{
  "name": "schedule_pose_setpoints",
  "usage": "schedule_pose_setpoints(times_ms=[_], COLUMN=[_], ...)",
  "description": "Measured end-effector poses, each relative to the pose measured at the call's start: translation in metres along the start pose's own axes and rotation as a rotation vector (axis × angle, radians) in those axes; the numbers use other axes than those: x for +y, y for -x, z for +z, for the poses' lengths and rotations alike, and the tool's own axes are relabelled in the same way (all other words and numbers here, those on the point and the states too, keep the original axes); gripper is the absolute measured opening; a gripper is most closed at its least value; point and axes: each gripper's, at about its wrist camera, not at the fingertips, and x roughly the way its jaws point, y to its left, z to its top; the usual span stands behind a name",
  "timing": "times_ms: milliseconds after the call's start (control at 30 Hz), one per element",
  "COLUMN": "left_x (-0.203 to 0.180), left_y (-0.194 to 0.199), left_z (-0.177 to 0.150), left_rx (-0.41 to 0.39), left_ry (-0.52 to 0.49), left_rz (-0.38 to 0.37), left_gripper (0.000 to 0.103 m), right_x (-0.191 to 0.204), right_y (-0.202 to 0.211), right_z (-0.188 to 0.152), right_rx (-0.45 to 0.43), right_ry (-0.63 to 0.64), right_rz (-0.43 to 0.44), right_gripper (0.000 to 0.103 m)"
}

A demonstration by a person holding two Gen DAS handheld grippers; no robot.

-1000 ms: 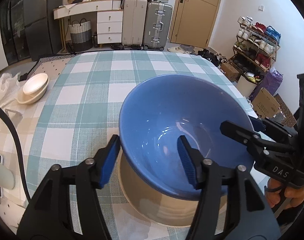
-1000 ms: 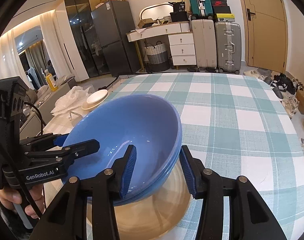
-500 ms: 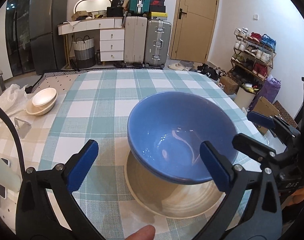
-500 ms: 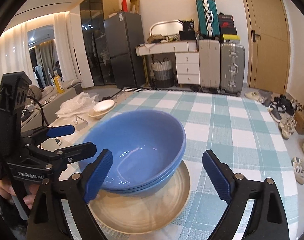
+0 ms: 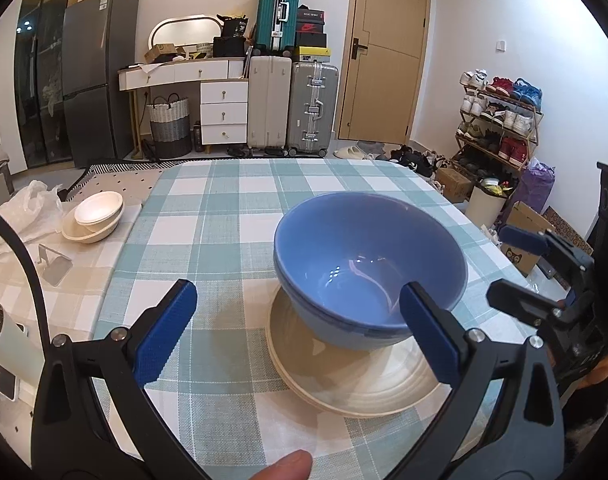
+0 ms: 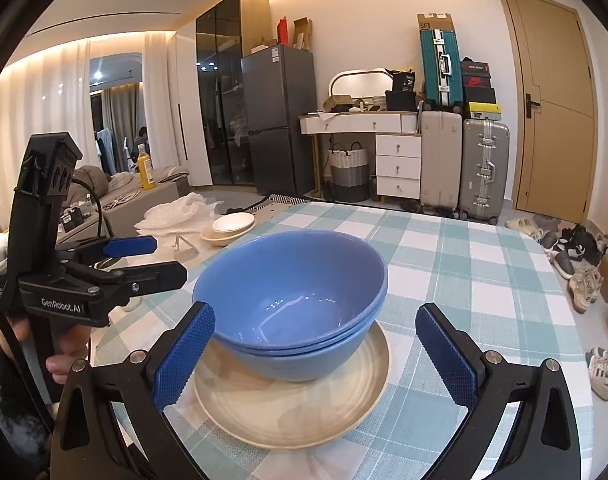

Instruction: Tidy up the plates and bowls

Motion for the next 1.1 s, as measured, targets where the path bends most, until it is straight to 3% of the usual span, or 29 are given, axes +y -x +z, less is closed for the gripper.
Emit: schedule_pose_setpoints(times_ms=[233,667,800,1100], left_x=[0.009,0.035,0.044,0.06], left_y=[-0.002,-0.019,-0.027,-0.047], left_z=[-0.017,-0.043,-0.049,-0.056], left_rx=[-0.013,-0.099,-0.121,-0.125], left_ry=[-0.015,-0.039,-0.054,-0.042], left_rz=[0.005,-0.021,0.013,0.002], left_gripper=[0.101,0.101,0.101,0.101], right_x=[-0.008,-0.057,-0.062,-0.065], right_y=[0.01,0.013,0.009,-0.009], right_z=[-0.01,-0.029,-0.034,-0.052], right_rx=[-0.015,-0.044,-0.03,-0.003], right_ry=[0.08,0.023,0.037,0.039], right_rz=[0.045,0.108,0.107,0.096], right_gripper=[0.102,0.102,0.102,0.102])
